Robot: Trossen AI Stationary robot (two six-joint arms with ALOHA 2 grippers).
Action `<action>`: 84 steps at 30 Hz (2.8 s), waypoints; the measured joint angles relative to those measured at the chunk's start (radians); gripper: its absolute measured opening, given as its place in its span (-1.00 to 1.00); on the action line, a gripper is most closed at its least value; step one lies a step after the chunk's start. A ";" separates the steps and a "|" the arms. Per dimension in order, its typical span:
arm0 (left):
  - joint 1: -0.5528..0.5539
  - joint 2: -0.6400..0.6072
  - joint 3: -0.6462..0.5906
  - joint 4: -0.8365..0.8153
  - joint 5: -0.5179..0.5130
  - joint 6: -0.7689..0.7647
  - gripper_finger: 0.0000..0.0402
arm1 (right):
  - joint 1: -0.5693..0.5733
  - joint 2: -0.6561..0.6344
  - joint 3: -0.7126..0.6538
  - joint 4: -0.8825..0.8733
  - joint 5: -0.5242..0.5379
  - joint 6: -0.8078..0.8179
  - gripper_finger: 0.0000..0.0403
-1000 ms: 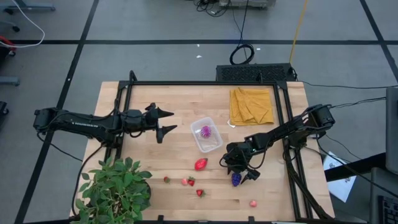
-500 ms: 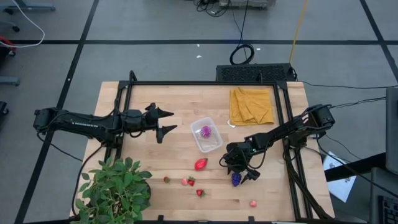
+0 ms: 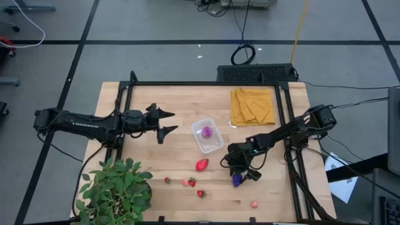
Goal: Pick and placing Produce into tupperware
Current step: Put the purple grape into the transparent container
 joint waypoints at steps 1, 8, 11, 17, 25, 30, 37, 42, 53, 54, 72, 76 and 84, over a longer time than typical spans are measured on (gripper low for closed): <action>0.000 0.000 0.000 0.000 0.000 0.000 0.53 | 0.000 0.000 0.000 0.000 0.000 0.000 0.32; 0.000 0.000 0.000 0.000 0.000 0.000 0.53 | 0.000 0.000 0.000 0.000 0.000 0.000 0.20; 0.000 0.000 0.000 0.000 0.000 0.000 0.53 | 0.000 0.000 0.000 0.001 0.000 0.000 0.20; 0.000 0.000 0.000 0.000 0.000 0.000 0.53 | 0.000 0.000 0.000 0.022 0.003 0.013 0.20; 0.000 0.000 0.000 0.000 0.000 0.000 0.53 | -0.001 -0.003 0.000 0.045 0.003 0.032 0.20; 0.000 0.000 0.000 0.000 0.000 0.000 0.53 | -0.013 -0.034 0.000 0.048 0.007 0.033 0.20; 0.000 0.000 0.000 0.000 0.000 0.008 0.53 | -0.038 -0.174 0.000 0.071 0.182 -0.022 0.20; 0.000 0.000 0.000 -0.002 0.000 0.010 0.53 | -0.057 -0.265 0.000 0.206 0.353 -0.122 0.20; 0.000 0.000 0.000 -0.003 0.000 0.033 0.53 | -0.183 -0.272 0.004 0.431 0.420 -0.182 0.20; 0.000 0.000 0.000 -0.002 0.000 0.039 0.53 | -0.198 -0.261 0.010 0.432 0.420 -0.182 0.20; 0.000 0.000 0.000 -0.013 0.000 0.043 0.53 | -0.304 -0.029 0.163 0.375 0.413 -0.104 0.20; 0.000 0.000 0.000 -0.023 0.000 0.043 0.53 | -0.310 -0.029 0.163 0.310 0.415 -0.103 0.20; 0.000 0.000 0.000 -0.026 0.000 0.054 0.53 | -0.324 -0.029 0.163 0.204 0.415 -0.103 0.20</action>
